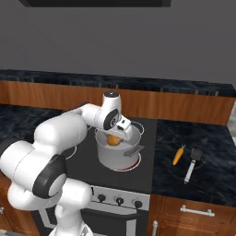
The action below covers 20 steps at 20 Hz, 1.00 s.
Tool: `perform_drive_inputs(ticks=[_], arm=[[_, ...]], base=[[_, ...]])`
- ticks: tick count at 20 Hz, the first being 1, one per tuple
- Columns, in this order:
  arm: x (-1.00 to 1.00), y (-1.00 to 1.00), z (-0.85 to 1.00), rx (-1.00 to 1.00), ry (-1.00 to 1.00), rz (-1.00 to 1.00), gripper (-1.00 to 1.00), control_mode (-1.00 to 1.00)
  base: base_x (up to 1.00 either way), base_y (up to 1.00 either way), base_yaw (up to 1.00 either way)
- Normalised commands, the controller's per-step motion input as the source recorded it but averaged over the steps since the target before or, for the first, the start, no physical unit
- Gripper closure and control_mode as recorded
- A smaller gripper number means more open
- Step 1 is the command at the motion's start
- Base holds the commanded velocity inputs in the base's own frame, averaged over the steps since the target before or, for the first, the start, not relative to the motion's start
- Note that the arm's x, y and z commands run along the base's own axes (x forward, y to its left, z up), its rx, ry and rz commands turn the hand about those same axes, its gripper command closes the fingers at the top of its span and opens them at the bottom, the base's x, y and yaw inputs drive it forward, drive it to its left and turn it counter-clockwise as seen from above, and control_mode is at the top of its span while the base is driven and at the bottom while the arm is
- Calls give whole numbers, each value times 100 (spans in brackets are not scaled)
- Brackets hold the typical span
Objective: Put the potato and carrot in the pot. Retrieve the spatula and lightly stir the vegetables in the pot.
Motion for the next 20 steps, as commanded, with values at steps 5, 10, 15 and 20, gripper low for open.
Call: perform_drive_inputs(ticks=[5, 10, 15, 20], arm=[[0, 0, 0, 0, 0, 0, -100, -100], [0, -1, 12, 0, 0, 0, -100, -100], [-3, -10, 49, 0, 0, 0, -100, -100], [-25, -59, 51, 0, 0, -1, -100, -100]], base=[[0, 0, 0], [0, 0, 0], [0, 0, 0], [0, 0, 0]])
